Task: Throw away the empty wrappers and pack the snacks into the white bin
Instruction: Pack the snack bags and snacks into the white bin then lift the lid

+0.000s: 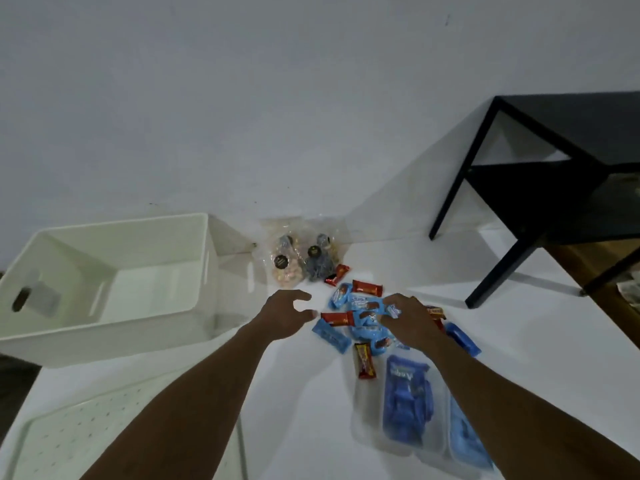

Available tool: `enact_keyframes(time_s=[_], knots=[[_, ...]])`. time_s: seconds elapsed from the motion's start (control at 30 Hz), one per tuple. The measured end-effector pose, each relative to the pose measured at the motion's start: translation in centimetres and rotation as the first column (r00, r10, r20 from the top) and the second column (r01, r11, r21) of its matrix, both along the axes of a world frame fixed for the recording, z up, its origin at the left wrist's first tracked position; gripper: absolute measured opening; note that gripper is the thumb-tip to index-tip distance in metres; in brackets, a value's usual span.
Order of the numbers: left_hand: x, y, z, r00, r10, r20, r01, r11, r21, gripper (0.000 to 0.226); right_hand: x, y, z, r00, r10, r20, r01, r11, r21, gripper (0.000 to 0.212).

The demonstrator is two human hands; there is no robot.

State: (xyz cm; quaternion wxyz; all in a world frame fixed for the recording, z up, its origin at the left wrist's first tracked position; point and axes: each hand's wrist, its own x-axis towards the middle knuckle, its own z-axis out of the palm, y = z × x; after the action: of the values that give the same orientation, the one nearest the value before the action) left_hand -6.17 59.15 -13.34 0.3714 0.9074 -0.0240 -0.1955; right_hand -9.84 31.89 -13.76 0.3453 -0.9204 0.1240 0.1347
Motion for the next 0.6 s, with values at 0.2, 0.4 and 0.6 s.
enact_keyframes(time_s=[0.2, 0.4, 0.6], knots=[[4.4, 0.6, -0.3, 0.967, 0.243, 0.072, -0.238, 0.968, -0.08, 0.04, 8.0, -0.4, 1.1, 0.991, 0.129, 0.034, -0.131, 0.987, 0.096, 0.033], [9.1, 2.5, -2.5, 0.935, 0.35, 0.063, -0.347, 0.936, -0.05, 0.042, 15.8, 2.3, -0.8, 0.969, 0.247, 0.026, -0.248, 0.952, 0.179, 0.029], [14.2, 3.5, -7.1, 0.927, 0.374, 0.031, -0.372, 0.926, -0.071, 0.039, 22.1, 5.5, -4.6, 0.958, 0.285, -0.011, -0.277, 0.939, 0.206, 0.038]])
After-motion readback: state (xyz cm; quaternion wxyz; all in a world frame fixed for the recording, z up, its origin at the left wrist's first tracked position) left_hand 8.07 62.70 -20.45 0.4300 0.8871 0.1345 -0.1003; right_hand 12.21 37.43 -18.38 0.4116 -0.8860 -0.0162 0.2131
